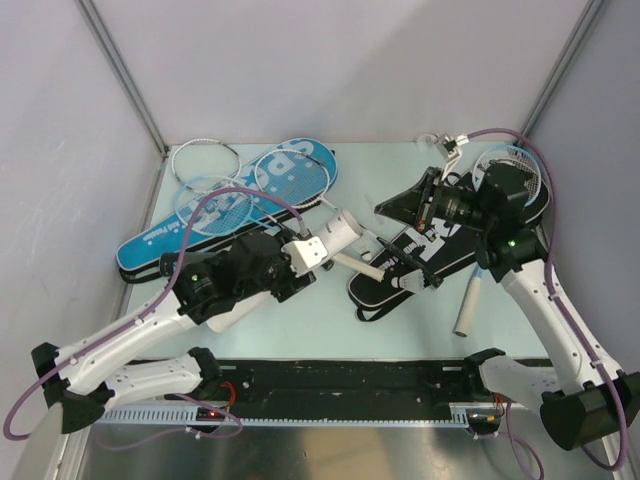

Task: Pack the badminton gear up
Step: Open the lid of the shuttle tube, then place the lid at the center of the board.

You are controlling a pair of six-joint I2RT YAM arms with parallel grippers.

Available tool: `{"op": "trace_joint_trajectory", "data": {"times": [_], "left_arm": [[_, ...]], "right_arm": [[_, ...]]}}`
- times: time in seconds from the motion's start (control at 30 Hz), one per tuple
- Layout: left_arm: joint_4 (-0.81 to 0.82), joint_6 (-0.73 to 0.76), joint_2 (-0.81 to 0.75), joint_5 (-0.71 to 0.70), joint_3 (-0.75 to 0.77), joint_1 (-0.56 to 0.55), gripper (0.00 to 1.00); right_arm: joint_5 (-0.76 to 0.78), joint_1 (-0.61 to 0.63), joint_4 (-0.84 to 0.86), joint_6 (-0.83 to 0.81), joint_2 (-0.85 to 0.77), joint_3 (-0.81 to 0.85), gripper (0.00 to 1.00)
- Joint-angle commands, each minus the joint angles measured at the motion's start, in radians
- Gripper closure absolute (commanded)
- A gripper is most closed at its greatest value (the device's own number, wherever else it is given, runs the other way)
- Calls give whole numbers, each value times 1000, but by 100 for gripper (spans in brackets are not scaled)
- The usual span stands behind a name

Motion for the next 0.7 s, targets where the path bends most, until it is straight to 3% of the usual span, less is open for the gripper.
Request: {"op": "trace_joint_trajectory", "data": {"times": [0.0,0.13,0.33,0.67], "left_arm": [[-12,15,-15,-43,-11,4,83],[-13,4,-13,-44,-8,3,83],[-5,0,-25,-96,-10,4,80],[39,-52,-77,-177,-32,5,79]], "right_arm": [[-33,-36,61,34,-50,2,100],[27,-54,22,14,-62,0,100],[375,-72,-262,-58,-72,-6,100],[905,-165,-644,175,-142,-191,100]]}}
